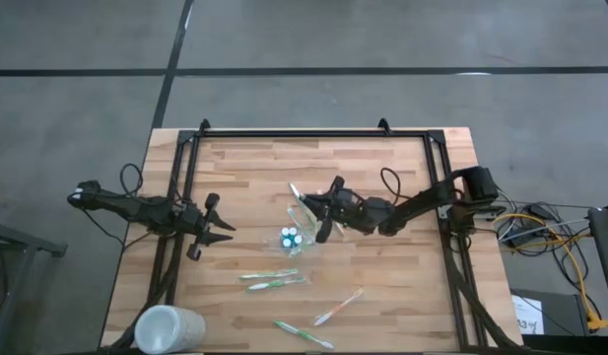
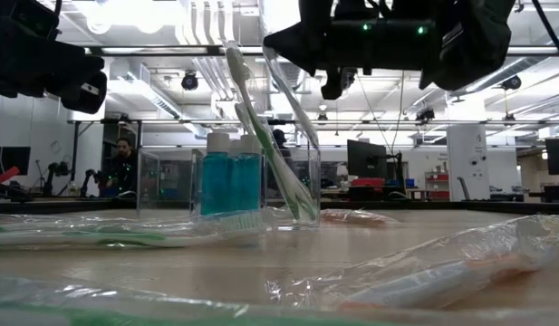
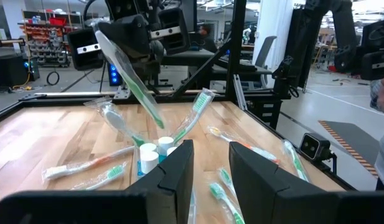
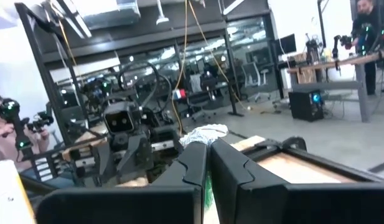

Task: Pick & Place toothbrushing station
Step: Put the green toothbrush into the transparent organizer

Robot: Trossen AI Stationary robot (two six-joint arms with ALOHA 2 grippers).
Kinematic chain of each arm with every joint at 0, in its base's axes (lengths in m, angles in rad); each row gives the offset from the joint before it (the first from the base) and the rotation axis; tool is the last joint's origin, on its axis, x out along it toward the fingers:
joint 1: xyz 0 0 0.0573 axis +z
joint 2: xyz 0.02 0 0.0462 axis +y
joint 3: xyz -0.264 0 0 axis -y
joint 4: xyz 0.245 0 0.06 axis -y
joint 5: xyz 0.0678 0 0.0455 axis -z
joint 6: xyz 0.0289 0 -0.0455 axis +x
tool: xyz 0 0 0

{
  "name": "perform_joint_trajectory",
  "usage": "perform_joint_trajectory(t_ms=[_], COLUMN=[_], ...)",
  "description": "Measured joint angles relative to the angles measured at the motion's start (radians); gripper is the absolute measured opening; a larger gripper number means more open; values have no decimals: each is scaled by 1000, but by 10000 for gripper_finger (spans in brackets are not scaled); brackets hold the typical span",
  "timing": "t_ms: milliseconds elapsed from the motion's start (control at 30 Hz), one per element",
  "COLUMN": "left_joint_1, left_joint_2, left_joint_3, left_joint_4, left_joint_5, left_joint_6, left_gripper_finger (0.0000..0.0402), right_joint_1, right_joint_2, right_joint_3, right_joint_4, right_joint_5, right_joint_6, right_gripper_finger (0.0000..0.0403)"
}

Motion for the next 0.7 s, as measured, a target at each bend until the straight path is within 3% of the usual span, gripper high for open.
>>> perform_joint_trajectory(t_ms=[333, 700], left_joint_1=[0, 0], left_joint_2=[0, 0], left_joint_3=[0, 0], left_joint_4=[0, 0], left_joint_5=[0, 0], left_joint_6=[0, 0], left_gripper_finger=[108, 108], right_joint_1=[0, 35], right_joint_2=[14, 11], right_joint_3=[-2, -8], right_joint_4=[14, -193], right_joint_5=[-13, -24], right_joint_6=[-2, 103], right_gripper_finger=[8, 8])
